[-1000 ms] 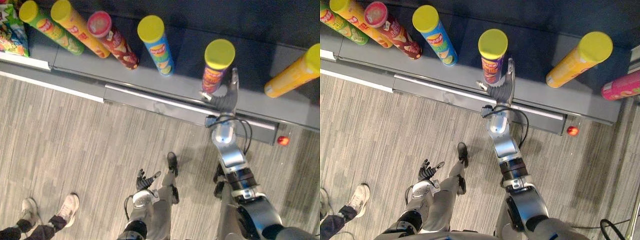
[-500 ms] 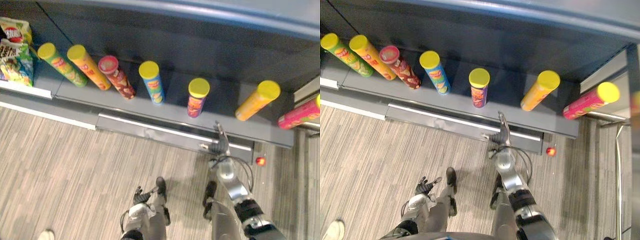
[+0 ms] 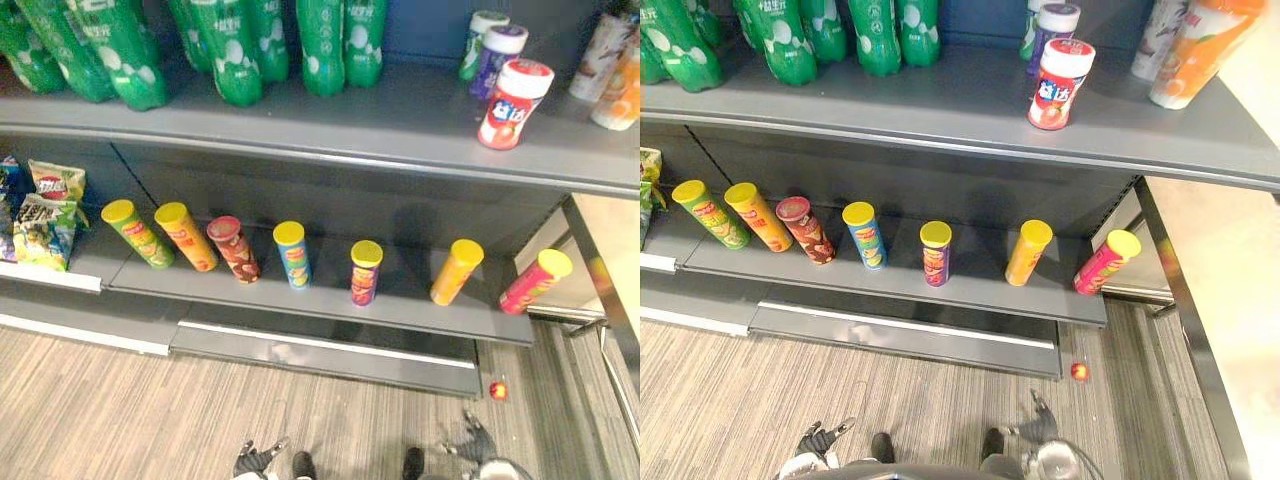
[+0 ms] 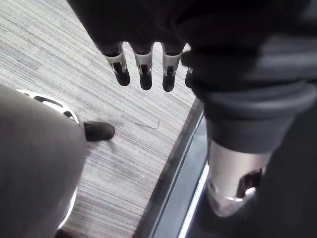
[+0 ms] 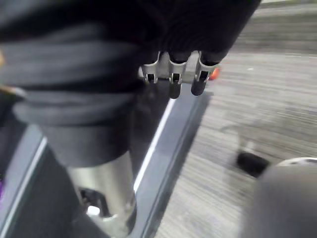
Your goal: Put the gum and the chips on the shelf.
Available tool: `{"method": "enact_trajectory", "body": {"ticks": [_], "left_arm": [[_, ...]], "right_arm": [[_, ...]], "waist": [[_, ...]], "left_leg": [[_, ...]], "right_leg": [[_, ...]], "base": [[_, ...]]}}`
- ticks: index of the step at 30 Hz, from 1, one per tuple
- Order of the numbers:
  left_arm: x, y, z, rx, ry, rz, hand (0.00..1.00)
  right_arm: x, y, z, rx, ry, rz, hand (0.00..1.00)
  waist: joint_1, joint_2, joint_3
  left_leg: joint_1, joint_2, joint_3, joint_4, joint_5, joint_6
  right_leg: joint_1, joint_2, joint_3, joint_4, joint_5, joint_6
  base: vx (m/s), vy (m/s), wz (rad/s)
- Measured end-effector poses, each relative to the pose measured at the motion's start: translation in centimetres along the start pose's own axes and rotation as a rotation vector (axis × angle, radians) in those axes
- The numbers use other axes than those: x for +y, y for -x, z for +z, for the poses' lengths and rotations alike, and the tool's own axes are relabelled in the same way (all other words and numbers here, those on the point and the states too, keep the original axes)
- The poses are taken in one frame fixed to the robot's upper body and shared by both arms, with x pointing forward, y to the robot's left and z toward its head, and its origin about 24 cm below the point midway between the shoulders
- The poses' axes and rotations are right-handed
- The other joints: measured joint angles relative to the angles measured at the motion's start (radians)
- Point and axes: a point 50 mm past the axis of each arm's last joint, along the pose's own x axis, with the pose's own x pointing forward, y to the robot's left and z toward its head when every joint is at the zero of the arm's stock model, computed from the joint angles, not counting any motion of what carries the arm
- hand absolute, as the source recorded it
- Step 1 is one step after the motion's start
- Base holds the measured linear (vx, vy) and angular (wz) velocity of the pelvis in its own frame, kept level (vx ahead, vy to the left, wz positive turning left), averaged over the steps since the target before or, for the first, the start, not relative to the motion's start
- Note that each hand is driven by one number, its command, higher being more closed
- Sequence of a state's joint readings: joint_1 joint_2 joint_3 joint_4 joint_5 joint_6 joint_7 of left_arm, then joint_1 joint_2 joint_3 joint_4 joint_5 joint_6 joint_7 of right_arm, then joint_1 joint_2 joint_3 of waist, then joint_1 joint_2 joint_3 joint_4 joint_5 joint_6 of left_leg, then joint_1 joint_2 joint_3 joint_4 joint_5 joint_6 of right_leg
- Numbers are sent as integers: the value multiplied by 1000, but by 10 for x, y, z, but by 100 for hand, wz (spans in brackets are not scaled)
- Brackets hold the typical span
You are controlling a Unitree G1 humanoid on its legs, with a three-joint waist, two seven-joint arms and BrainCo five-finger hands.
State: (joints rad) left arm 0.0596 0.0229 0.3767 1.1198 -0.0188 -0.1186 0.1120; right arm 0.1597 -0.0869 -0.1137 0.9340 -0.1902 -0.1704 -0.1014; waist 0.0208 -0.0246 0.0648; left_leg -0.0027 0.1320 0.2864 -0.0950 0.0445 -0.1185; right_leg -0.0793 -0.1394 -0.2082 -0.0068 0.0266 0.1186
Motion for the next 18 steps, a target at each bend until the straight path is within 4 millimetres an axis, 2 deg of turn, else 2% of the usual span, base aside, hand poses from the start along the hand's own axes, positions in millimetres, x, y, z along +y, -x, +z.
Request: {"method": "enact_trajectory", "body": {"ticks": [1,3,7,13,18], "left_arm": [[1,0,-2,6,8,1,0],[4,1,-8,33,38,11,0],[6,2,-14,66,65,-1,0],[7,3,-21,98,120,-12,0],[7,4,-24,119,136,-22,0]], "right_arm": [[-2,0,-6,31,-25,-12,0],[-5,7,-33,170,-130,-47,0],[-6,16,-60,311,-277,-92,0],[-6,24,-76,407,-501,-153,0],[-4,27,-82,445,-628,-187,0]], "waist": [[-3,0,-2],[-13,2,-19],[-20,7,-32],[-21,13,-42],[-23,15,-46]], "left_leg": [[4,0,2,0,-2,0],[17,-1,1,-2,-8,-1],[37,-6,0,-6,-15,1],[52,-14,-27,-7,-18,3],[52,-14,-42,-8,-18,3]], "right_leg": [[3,1,0,-1,0,0],[20,3,0,-12,0,0],[51,1,-6,-28,1,2],[88,-7,-33,-45,-1,1],[102,-7,-53,-52,-6,4]], "base": [[48,-10,-7],[54,-10,0],[47,-3,1],[17,3,13],[6,-7,8]]}}
